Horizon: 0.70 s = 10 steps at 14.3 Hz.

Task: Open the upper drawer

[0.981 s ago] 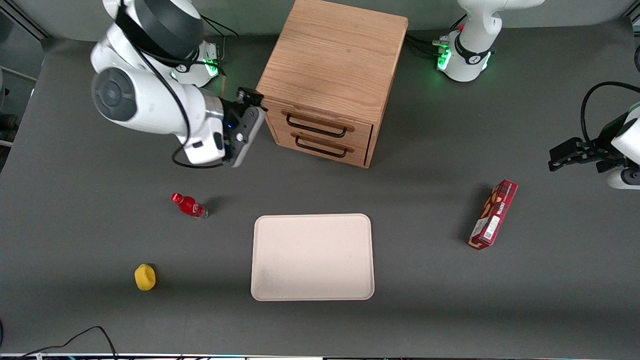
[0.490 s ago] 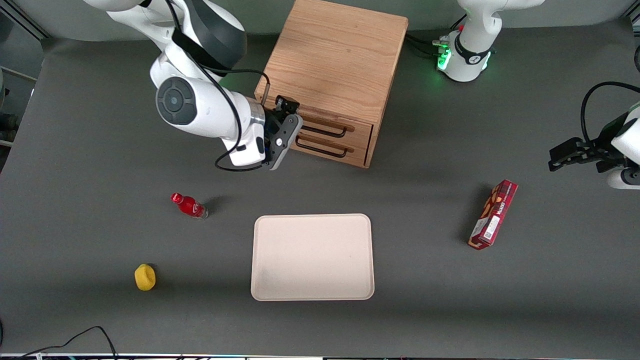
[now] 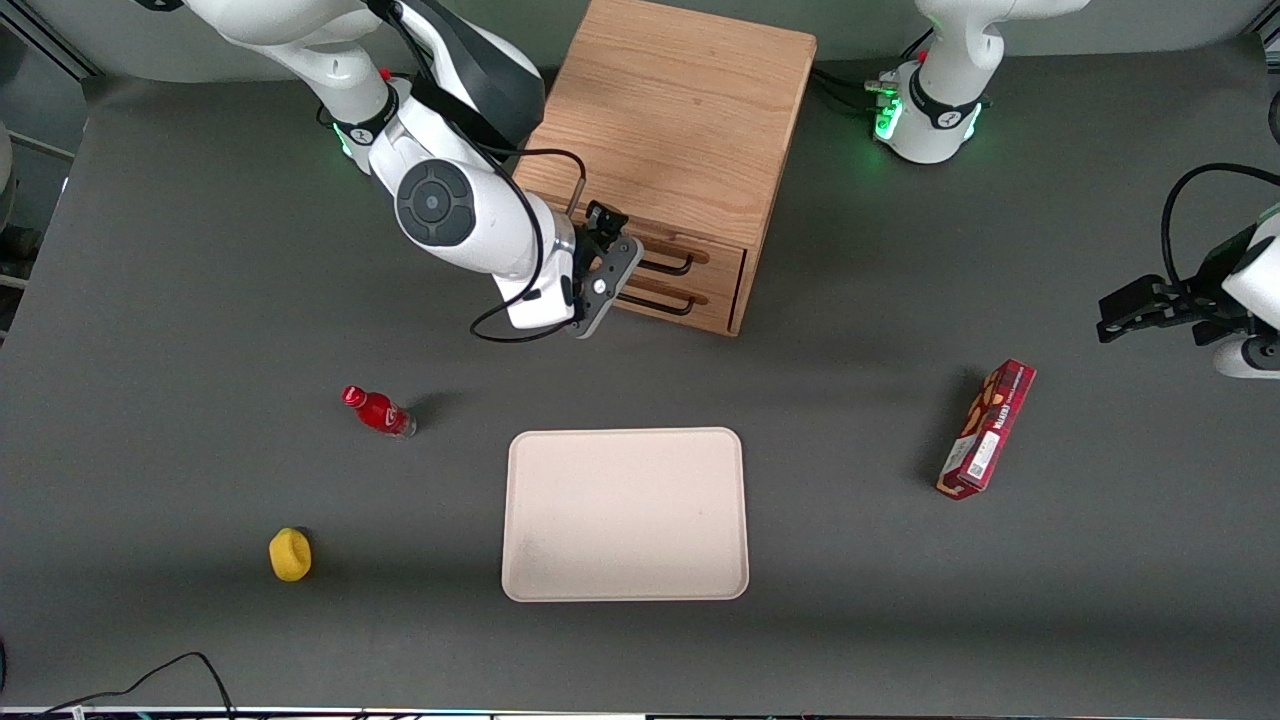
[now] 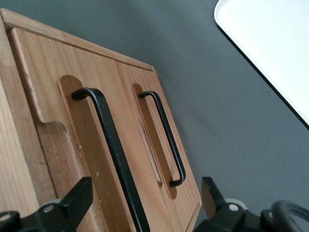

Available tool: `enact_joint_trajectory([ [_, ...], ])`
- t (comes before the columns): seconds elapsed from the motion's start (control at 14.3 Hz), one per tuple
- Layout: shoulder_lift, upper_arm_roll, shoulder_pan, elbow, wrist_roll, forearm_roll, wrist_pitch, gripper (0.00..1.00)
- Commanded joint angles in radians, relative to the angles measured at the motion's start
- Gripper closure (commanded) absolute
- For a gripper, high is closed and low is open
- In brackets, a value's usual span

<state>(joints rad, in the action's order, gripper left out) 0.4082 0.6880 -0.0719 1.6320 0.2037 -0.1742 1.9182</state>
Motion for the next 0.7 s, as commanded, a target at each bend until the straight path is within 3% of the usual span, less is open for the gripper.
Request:
enact_joint_trajectory([
  [0.0,0.004,0.019,0.003,0.038,-0.026,0.018,0.059,0.00],
  [0.63,0.029,0.021,-0.003,0.078,-0.024,0.028,0.117,0.00],
])
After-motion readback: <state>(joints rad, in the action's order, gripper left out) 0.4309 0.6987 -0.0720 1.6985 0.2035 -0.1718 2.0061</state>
